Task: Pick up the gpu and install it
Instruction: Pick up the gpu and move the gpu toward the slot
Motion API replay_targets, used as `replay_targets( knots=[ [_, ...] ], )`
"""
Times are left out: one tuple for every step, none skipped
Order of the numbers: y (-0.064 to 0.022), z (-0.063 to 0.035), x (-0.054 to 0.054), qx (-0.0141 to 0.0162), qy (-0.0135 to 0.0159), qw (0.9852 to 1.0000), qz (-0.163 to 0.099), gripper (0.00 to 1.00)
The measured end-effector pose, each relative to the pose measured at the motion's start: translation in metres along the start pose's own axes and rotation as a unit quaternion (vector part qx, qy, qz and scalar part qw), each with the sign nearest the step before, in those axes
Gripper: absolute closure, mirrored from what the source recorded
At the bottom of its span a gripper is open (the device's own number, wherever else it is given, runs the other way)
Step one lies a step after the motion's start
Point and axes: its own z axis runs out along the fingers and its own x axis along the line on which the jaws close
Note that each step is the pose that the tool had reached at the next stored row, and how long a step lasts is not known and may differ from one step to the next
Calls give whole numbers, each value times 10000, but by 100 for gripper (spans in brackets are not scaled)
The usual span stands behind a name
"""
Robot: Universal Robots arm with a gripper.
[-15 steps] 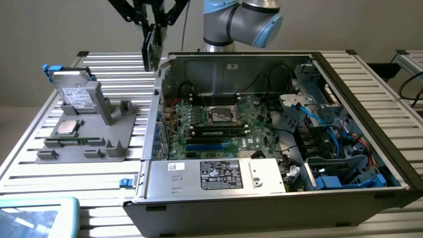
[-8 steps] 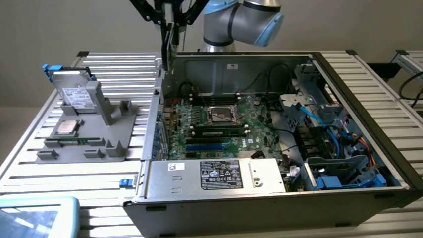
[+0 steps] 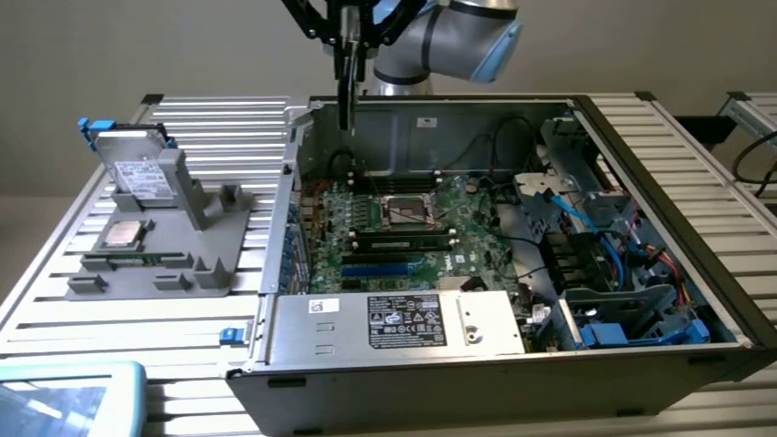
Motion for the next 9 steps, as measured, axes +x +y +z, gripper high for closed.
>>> replay_targets(
  knots=[
    [4, -2, -45, 0, 0, 10000, 0, 73],
    [8, -4, -91, 0, 0, 10000, 0, 73],
    [12, -6, -133, 0, 0, 10000, 0, 73],
    [16, -8, -178, 0, 1, 10000, 0, 73],
    [20, -10, -223, 0, 1, 10000, 0, 73],
    [23, -12, -255, 0, 1, 10000, 0, 73],
    [26, -13, -293, 0, 1, 10000, 0, 73],
    [31, -16, -338, 0, 1, 10000, 1, 73],
    [35, -18, -383, 0, 1, 10000, 0, 73]
  ],
)
